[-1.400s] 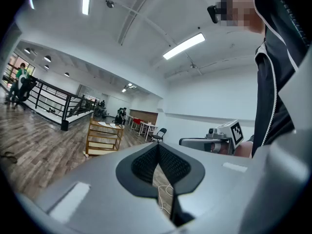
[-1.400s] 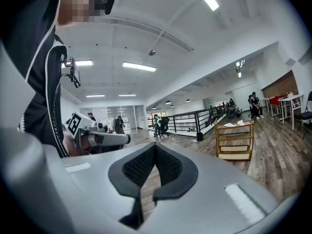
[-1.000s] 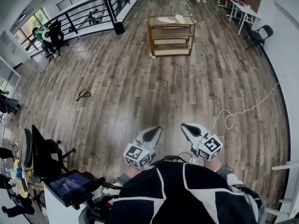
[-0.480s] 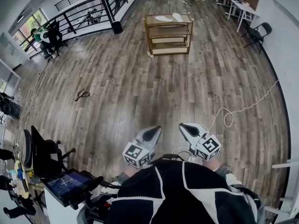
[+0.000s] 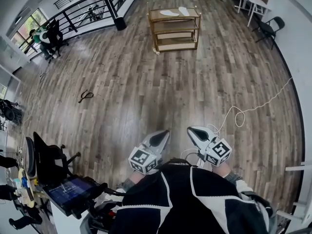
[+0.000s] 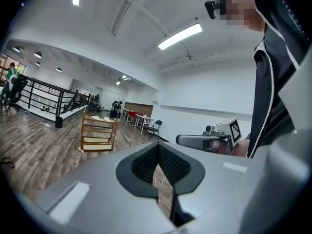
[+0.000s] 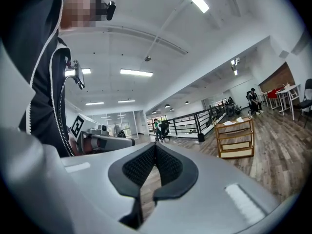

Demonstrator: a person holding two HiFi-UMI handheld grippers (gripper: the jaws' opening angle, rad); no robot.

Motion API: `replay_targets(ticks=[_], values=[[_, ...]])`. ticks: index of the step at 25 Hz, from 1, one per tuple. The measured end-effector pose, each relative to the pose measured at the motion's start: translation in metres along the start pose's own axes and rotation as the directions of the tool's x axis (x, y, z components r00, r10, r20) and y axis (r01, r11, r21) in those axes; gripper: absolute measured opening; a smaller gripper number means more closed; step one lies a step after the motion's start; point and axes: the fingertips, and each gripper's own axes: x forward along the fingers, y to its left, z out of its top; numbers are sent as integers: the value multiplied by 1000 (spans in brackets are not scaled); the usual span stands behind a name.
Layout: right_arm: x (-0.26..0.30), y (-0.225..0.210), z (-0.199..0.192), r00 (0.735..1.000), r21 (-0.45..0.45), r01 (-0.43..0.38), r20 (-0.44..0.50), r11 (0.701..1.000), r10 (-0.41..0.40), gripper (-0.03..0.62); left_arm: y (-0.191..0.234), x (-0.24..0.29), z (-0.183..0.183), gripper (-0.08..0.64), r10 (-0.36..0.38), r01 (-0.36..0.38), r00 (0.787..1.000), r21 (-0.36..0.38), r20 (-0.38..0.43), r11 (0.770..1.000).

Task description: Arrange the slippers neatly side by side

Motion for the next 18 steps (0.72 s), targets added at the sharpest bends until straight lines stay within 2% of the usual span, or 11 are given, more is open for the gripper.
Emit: replay_targets(ticks=[11,18], values=[[27,-26,2,999,10,38,-4,999,-38,5,36,23,7,18,-53,53,999,-5,-4,999],[72,-58,15,995,-10,98,-10,995,-98,5,89,49,24,18,-121,122,993,6,-9,993]])
